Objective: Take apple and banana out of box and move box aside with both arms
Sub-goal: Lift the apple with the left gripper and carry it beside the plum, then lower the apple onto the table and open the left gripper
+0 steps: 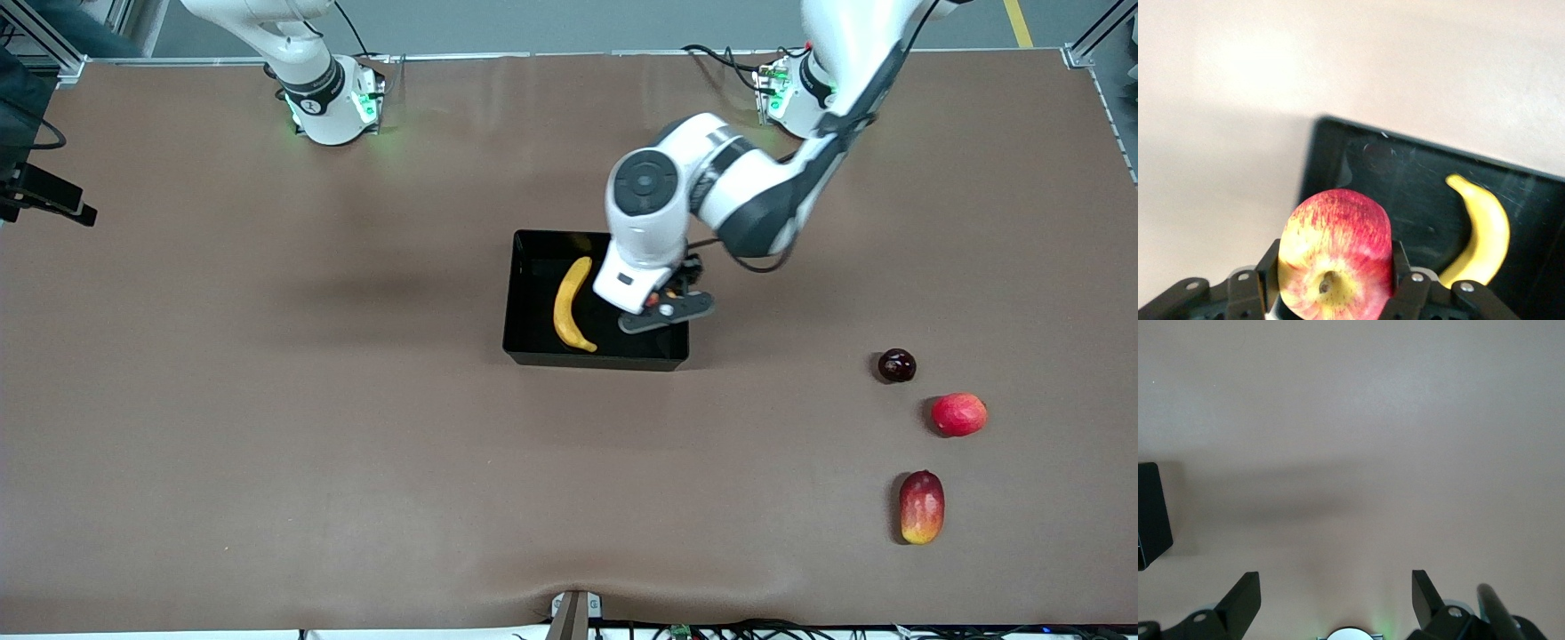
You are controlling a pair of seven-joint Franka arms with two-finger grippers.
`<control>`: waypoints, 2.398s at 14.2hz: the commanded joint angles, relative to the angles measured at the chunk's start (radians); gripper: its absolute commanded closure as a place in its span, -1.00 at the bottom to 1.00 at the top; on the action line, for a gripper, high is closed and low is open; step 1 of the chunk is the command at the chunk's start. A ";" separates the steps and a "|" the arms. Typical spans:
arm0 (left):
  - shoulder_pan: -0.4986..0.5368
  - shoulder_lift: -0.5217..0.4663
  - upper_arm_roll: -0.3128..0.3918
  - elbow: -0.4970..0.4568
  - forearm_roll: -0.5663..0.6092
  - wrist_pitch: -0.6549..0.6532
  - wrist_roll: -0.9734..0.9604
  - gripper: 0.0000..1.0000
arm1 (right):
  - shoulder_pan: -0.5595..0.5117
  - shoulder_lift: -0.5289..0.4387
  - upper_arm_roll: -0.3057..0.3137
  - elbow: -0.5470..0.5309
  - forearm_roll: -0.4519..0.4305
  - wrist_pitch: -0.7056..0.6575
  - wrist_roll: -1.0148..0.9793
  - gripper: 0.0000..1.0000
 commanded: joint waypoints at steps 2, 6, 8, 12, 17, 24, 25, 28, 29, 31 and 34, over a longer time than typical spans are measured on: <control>0.110 -0.008 -0.005 0.045 0.012 -0.052 0.193 1.00 | -0.024 0.000 0.015 0.009 0.007 -0.001 0.017 -1.00; 0.230 0.049 -0.002 0.045 0.015 -0.043 0.429 1.00 | -0.024 0.000 0.015 0.009 0.007 -0.001 0.015 -1.00; 0.277 0.084 0.008 0.045 0.026 -0.008 0.546 1.00 | -0.022 0.000 0.016 0.009 0.009 -0.001 0.017 -1.00; 0.363 0.146 0.015 0.019 0.067 0.056 0.667 1.00 | -0.022 0.000 0.016 0.009 0.010 -0.003 0.018 -1.00; 0.445 0.170 0.015 -0.119 0.181 0.246 0.667 1.00 | -0.024 0.000 0.015 0.009 0.010 -0.003 0.018 -1.00; 0.495 0.216 0.015 -0.134 0.231 0.308 0.667 1.00 | -0.025 0.000 0.015 0.009 0.012 -0.003 0.018 -1.00; 0.498 0.221 0.015 -0.139 0.231 0.316 0.667 1.00 | -0.025 0.000 0.015 0.009 0.010 -0.003 0.018 -1.00; 0.512 0.227 0.015 -0.139 0.230 0.327 0.652 -0.15 | -0.025 0.000 0.015 0.009 0.010 -0.003 0.018 -1.00; 0.514 0.219 0.014 -0.139 0.225 0.327 0.649 -0.99 | -0.025 0.000 0.015 0.009 0.012 -0.003 0.018 -1.00; 0.509 0.193 0.005 -0.134 0.216 0.313 0.650 -1.00 | -0.025 0.002 0.015 0.009 0.010 -0.003 0.018 -1.00; 0.503 0.121 -0.058 -0.131 0.213 0.247 0.620 -1.00 | -0.024 0.003 0.015 0.009 0.010 -0.003 0.018 -1.00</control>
